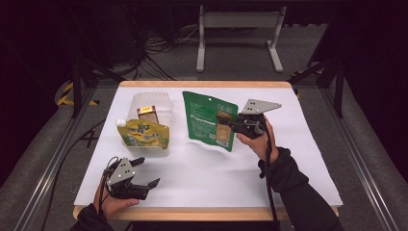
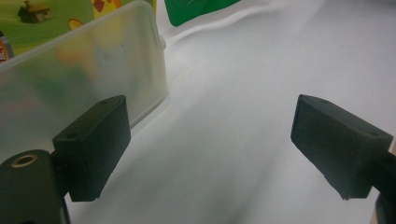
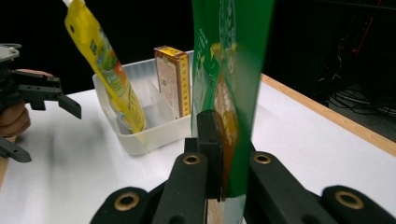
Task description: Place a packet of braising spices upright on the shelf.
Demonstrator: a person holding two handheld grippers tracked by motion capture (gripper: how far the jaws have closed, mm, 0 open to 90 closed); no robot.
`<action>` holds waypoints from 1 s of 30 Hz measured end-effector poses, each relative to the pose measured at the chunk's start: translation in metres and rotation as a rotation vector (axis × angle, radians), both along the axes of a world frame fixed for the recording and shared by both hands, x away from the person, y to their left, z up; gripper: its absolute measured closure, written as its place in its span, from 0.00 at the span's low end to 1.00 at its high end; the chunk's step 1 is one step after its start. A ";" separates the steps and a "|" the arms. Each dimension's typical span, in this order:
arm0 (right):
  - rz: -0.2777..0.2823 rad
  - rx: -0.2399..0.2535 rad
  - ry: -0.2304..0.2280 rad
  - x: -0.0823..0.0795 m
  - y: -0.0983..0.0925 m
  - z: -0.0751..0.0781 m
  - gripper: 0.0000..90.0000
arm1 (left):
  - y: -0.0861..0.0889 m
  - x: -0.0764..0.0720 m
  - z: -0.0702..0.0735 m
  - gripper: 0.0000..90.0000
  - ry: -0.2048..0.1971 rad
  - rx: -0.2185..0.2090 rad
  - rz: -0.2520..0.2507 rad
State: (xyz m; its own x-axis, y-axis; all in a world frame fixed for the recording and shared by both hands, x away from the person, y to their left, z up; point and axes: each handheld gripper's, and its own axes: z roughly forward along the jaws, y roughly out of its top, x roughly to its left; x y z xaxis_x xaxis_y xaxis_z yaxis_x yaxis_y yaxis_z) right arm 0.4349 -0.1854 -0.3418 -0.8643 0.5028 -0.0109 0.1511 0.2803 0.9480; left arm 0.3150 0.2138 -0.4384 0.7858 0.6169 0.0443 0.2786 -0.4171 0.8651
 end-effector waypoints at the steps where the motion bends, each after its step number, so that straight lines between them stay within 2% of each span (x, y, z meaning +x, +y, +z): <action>1: -0.003 0.005 0.000 0.002 0.001 0.000 1.00 | 0.000 0.001 0.000 0.14 0.001 -0.003 0.001; 8: -0.010 0.039 -0.009 0.018 0.010 0.004 1.00 | -0.001 0.001 -0.002 0.14 0.011 -0.009 -0.007; 12: -0.011 0.056 -0.016 0.032 0.027 0.008 1.00 | -0.002 -0.003 -0.002 0.14 0.008 -0.002 -0.018; 15: -0.009 0.052 -0.024 0.037 0.035 0.011 1.00 | -0.001 -0.004 -0.003 0.14 0.004 -0.008 -0.014; 16: -0.005 0.051 -0.030 0.043 0.045 0.014 1.00 | -0.001 -0.005 -0.003 0.14 0.008 -0.013 -0.018; 19: -0.008 0.048 -0.035 0.047 0.052 0.016 1.00 | 0.000 -0.008 -0.003 0.14 0.009 -0.018 -0.014; 21: -0.017 0.048 -0.045 0.056 0.063 0.019 1.00 | 0.001 -0.010 -0.004 0.14 0.012 -0.023 -0.011; 25: -0.025 0.055 -0.039 0.066 0.070 0.020 1.00 | 0.002 -0.013 -0.004 0.14 0.016 -0.019 -0.008; 30: -0.028 0.075 -0.043 0.077 0.076 0.030 1.00 | 0.004 -0.015 -0.005 0.14 0.023 -0.023 0.001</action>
